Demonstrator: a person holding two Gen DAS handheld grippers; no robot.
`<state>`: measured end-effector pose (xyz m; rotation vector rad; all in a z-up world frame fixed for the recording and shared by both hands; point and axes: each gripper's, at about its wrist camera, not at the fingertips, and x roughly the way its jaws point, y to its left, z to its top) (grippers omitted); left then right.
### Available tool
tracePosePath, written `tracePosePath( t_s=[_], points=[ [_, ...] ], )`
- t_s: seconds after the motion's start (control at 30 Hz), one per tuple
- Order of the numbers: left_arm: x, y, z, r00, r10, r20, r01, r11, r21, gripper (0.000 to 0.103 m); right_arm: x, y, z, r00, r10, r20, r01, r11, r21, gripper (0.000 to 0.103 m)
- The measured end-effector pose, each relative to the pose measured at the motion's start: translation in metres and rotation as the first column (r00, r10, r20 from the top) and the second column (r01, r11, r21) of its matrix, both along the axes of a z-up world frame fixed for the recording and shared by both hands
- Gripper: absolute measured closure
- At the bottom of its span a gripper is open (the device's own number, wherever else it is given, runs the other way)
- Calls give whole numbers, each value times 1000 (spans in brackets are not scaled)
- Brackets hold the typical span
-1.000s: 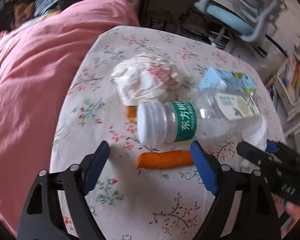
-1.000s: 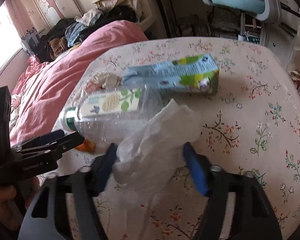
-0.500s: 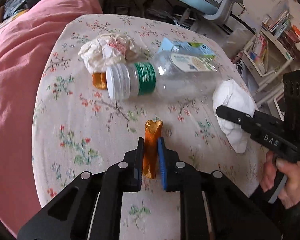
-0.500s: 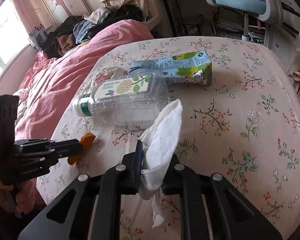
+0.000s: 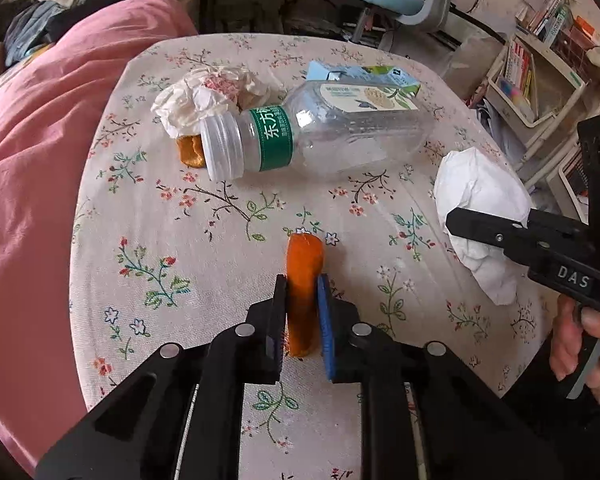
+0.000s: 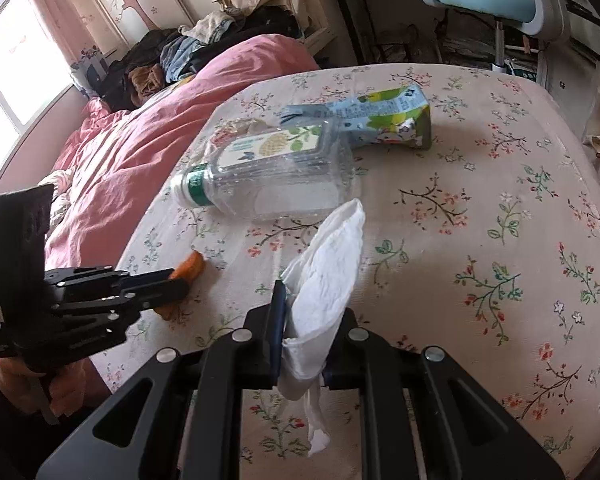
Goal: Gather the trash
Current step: 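Carry peel and tissue over the yellow bin and open both grippers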
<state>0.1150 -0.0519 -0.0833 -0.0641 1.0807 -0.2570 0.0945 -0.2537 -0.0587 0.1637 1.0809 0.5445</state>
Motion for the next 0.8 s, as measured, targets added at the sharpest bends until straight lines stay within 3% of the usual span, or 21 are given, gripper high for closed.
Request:
tracePosePath(
  t_s=[0.13, 0.3, 0.53, 0.8],
  points=[
    [-10, 7, 10, 999, 27, 26, -27, 999, -19, 90, -9, 2, 7, 1000, 0, 13, -1, 999, 39, 88],
    [-36, 23, 30, 993, 102, 67, -95, 990, -101, 90, -32, 4, 22, 999, 7, 48, -12, 995, 96, 88],
    [-97, 38, 44, 978, 184, 95, -165, 970, -179, 89, -97, 14, 31, 995, 69, 68, -78, 988, 131, 88],
    [-146, 38, 46, 979, 173, 106, -149, 968, -202, 89, -183, 37, -13, 982, 165, -93, -158, 984, 84, 88]
  ],
)
